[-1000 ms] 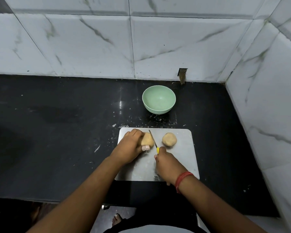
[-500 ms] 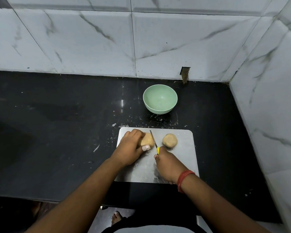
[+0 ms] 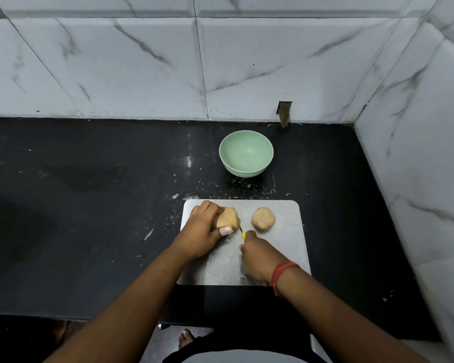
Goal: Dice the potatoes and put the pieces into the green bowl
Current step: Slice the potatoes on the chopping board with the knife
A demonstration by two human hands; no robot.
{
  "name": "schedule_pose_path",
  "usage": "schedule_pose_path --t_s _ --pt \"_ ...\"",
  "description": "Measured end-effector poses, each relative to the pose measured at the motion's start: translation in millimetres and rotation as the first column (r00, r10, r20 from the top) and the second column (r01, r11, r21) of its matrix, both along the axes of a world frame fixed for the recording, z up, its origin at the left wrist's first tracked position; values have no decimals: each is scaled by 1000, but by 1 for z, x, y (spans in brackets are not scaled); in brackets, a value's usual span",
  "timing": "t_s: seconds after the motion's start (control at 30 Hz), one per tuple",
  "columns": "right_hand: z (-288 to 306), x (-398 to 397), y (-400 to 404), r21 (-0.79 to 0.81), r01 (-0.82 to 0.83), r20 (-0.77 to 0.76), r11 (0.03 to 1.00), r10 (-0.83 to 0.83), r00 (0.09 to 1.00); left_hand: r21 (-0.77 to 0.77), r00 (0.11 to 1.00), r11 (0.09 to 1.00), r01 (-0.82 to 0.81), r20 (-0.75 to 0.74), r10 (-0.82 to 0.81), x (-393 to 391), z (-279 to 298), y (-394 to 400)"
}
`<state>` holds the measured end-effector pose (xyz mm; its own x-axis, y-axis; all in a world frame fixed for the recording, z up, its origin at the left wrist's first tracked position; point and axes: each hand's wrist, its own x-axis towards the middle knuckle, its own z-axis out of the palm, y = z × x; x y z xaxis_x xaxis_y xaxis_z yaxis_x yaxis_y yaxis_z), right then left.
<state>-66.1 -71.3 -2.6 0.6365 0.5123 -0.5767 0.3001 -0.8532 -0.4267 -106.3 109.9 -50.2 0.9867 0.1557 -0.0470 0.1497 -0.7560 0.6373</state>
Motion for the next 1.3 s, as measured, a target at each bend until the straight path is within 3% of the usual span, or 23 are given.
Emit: schedule_pose_path --t_s 0.57,0.77,0.93,1.13,1.3 --pt "-11 -20 -23 -88 -34 26 995 37 999 -43 999 998 -45 18 46 2 -5 1" --pt "13 -24 -30 89 144 -24 986 -142 990 -39 997 998 -59 45 61 1 -7 -2" --pt "25 -17 -16 175 158 -8 972 -160 987 -5 998 999 -48 35 48 -5 -12 -3" --pt "18 -15 -3 102 152 -46 983 -148 988 16 999 1000 -18 47 17 -8 -12 -1" --pt "10 -14 1 71 92 38 993 -95 995 35 997 999 -34 70 31 -6 -14 -4"
